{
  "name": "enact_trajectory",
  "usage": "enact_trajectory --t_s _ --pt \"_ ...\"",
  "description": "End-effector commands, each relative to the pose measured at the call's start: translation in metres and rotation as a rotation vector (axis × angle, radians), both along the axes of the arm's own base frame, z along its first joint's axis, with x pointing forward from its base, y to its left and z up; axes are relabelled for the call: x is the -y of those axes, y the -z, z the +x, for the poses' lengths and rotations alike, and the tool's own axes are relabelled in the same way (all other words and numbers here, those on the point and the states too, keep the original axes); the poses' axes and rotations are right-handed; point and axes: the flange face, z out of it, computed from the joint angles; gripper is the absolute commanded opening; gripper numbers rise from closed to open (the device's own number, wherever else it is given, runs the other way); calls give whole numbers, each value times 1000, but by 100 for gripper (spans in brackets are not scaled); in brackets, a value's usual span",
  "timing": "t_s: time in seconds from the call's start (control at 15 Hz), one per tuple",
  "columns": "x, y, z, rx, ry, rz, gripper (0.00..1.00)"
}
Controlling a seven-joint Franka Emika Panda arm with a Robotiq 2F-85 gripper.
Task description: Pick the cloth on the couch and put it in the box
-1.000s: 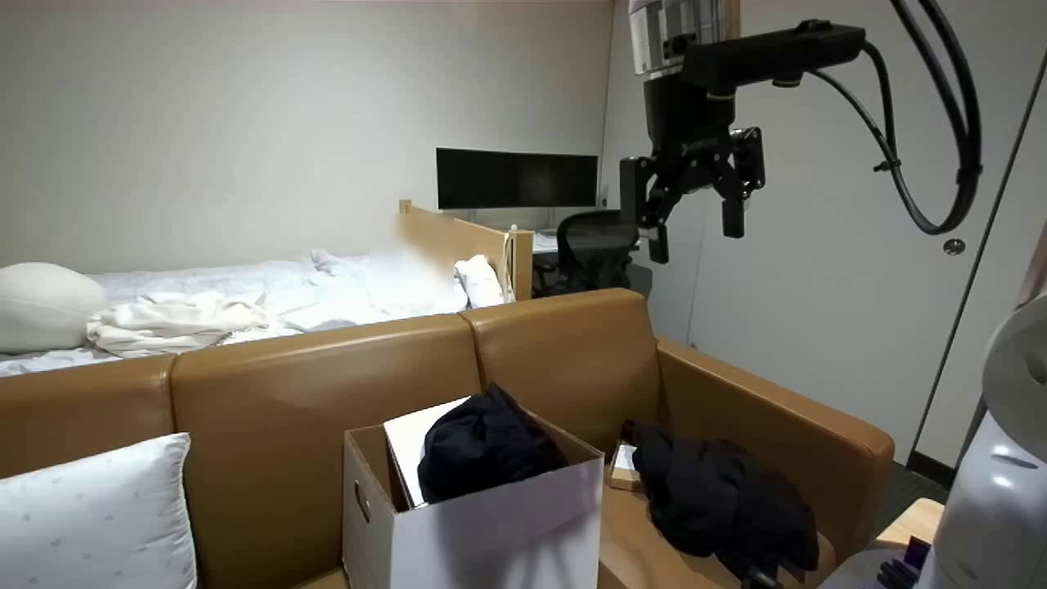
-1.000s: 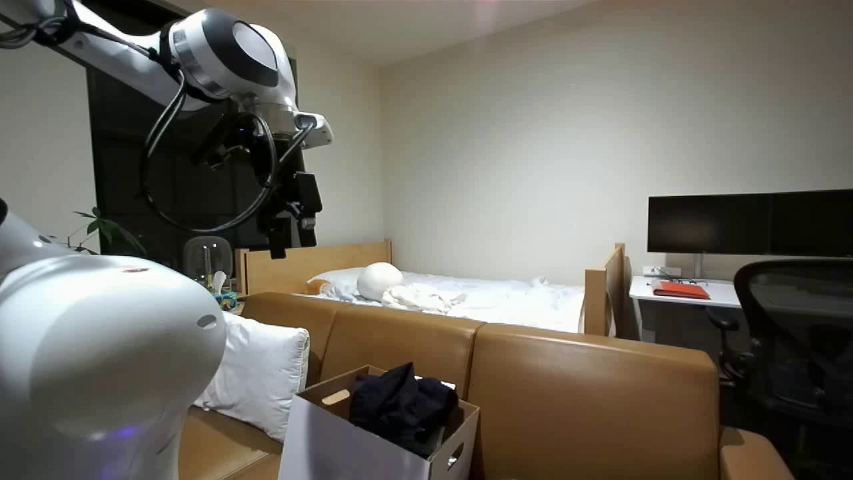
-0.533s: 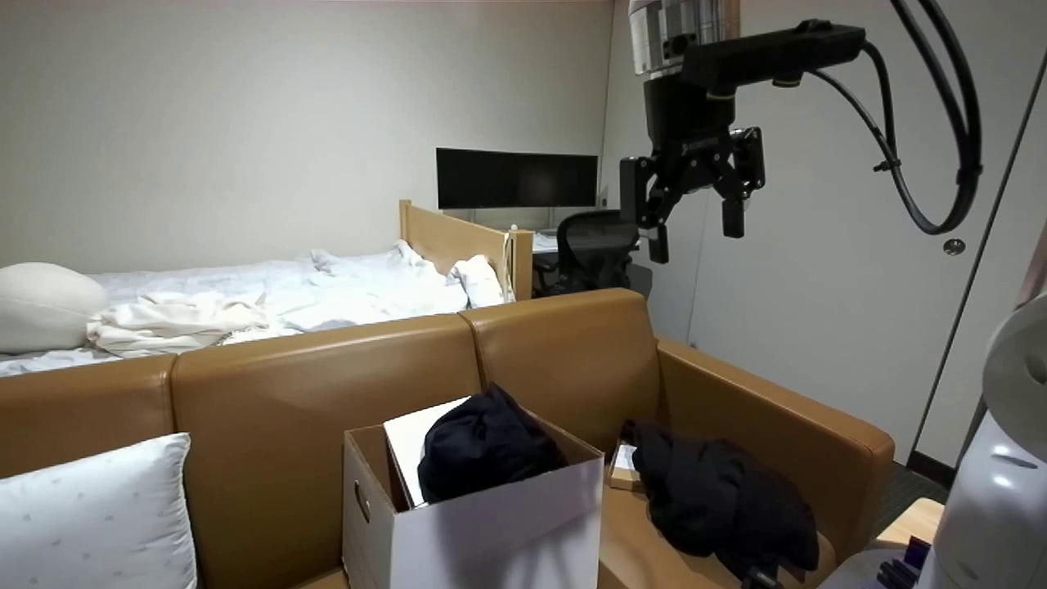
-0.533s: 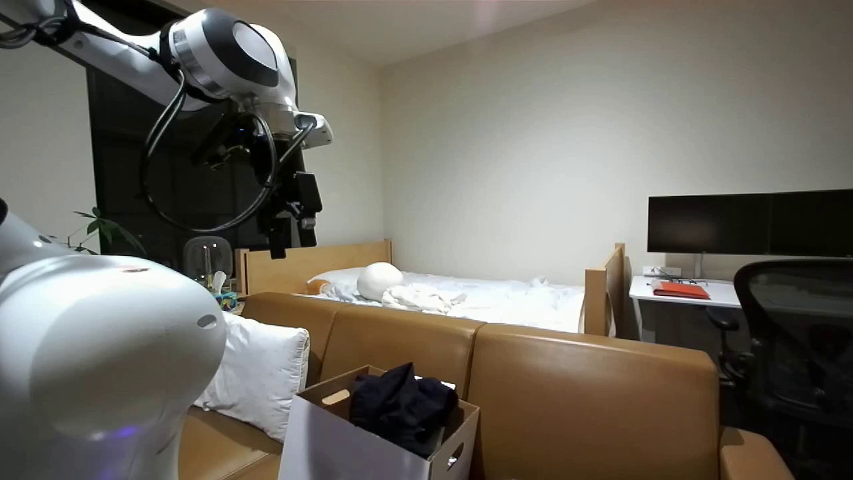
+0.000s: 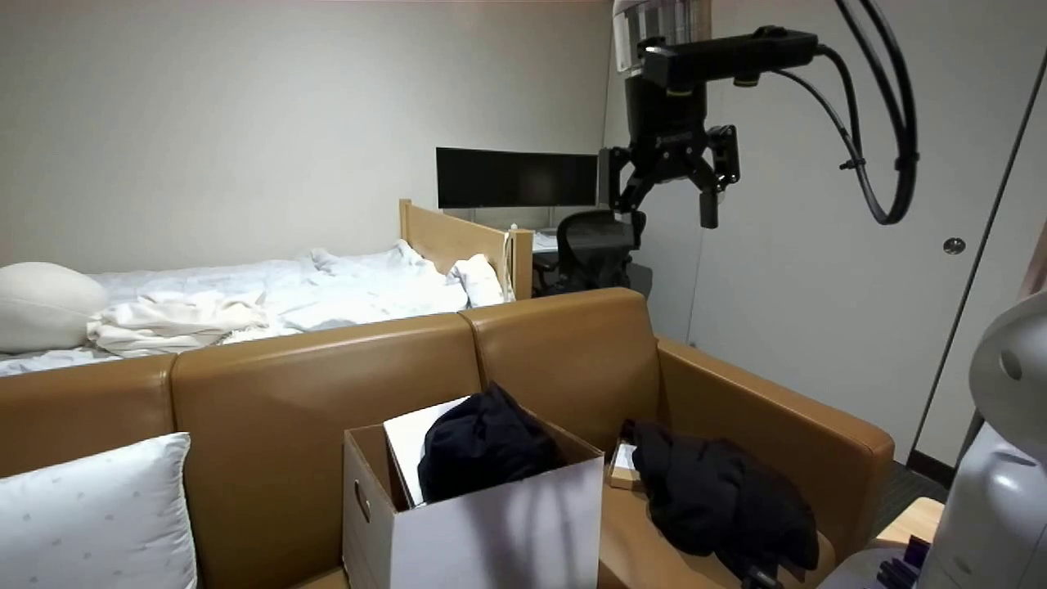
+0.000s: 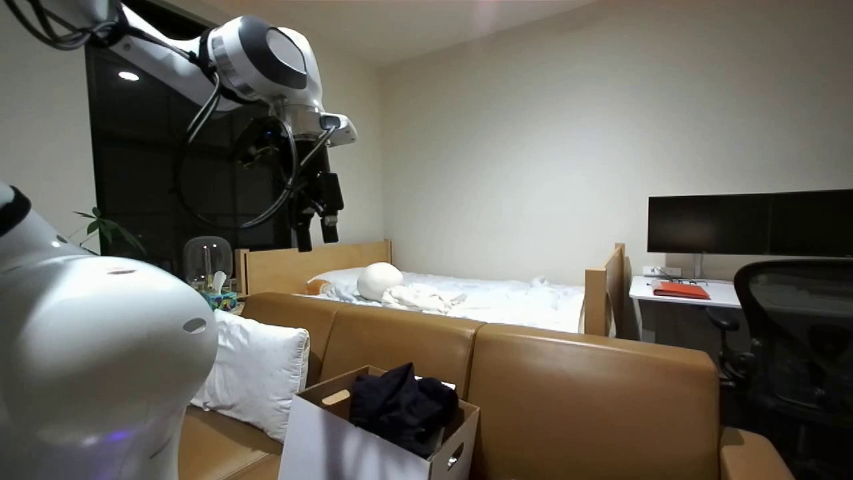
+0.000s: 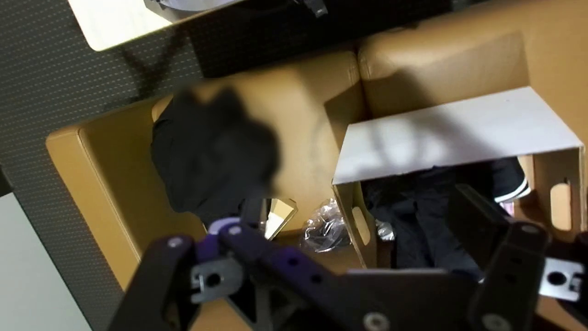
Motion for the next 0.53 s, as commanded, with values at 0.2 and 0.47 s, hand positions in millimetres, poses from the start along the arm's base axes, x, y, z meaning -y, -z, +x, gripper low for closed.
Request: enact_trajectory --t_s 0.2,0.47 --pt "37 -21 53 25 187 95 100" --pt "39 -20 59 16 189 108 100"
